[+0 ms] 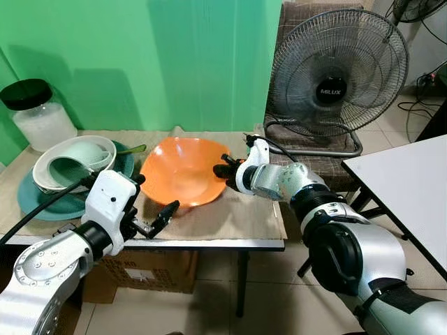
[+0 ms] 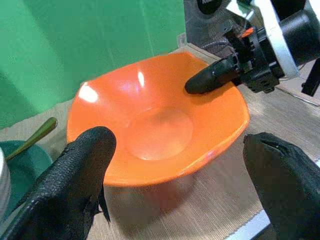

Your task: Setting the table

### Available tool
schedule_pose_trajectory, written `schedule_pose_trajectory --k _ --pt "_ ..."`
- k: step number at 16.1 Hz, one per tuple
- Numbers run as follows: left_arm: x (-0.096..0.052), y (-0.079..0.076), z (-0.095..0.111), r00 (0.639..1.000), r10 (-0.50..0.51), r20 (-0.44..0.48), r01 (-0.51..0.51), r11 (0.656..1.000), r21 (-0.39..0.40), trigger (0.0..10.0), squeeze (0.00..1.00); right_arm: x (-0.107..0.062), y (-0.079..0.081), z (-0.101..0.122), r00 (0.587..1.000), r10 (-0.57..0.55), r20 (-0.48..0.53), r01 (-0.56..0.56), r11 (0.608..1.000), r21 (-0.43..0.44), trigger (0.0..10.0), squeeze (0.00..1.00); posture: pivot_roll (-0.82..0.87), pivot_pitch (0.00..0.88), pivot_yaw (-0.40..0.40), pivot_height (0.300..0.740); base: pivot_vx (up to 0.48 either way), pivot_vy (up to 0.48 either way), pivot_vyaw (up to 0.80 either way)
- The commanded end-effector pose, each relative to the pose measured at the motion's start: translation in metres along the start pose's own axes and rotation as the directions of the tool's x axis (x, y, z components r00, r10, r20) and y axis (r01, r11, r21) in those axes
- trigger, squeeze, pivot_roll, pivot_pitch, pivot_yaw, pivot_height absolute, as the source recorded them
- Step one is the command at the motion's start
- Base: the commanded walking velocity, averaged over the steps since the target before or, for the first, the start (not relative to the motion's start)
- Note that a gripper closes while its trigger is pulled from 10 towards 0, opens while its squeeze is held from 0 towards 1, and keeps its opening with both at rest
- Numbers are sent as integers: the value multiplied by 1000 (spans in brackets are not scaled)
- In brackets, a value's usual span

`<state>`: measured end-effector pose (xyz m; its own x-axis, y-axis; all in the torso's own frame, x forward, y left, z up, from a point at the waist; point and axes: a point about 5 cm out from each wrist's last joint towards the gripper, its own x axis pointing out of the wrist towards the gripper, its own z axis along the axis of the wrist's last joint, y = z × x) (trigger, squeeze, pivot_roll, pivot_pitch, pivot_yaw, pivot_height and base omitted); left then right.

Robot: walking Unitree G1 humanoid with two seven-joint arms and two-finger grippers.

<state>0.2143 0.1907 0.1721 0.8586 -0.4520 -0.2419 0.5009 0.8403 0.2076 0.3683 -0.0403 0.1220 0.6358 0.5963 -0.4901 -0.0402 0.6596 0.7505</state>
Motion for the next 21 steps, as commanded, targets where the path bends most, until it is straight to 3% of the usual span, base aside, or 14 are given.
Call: schedule_pose_trajectory --k 1,2,4,19,20,21 --pt "1 4 2 1000 19 9 -19 1000 13 10000 635 -5 18 21 991 96 95 -98 995 11 0 0 -12 0 10 740 0 0 0" --pt "0 5 4 999 33 24 -33 999 10 10000 635 -11 24 36 969 161 187 -161 987 -16 0 0 -10 0 8 740 0 0 0" --pt "0 6 6 998 43 37 -44 999 9 10000 635 -17 28 50 952 190 240 -180 982 -62 0 0 -8 0 6 740 0 0 0" --pt "0 6 6 998 43 37 -44 999 9 10000 635 -17 28 50 952 190 240 -180 982 -62 0 0 -8 0 6 740 0 0 0" --pt "0 6 7 998 47 44 -47 999 9 10000 635 -22 30 57 943 201 265 -184 979 -85 0 0 -7 0 6 740 0 0 0" --pt "4 5 16 995 66 79 -66 998 4 10000 631 -41 9 61 933 147 328 -59 963 -263 10000 0 -30 0 35 740 0 0 0"
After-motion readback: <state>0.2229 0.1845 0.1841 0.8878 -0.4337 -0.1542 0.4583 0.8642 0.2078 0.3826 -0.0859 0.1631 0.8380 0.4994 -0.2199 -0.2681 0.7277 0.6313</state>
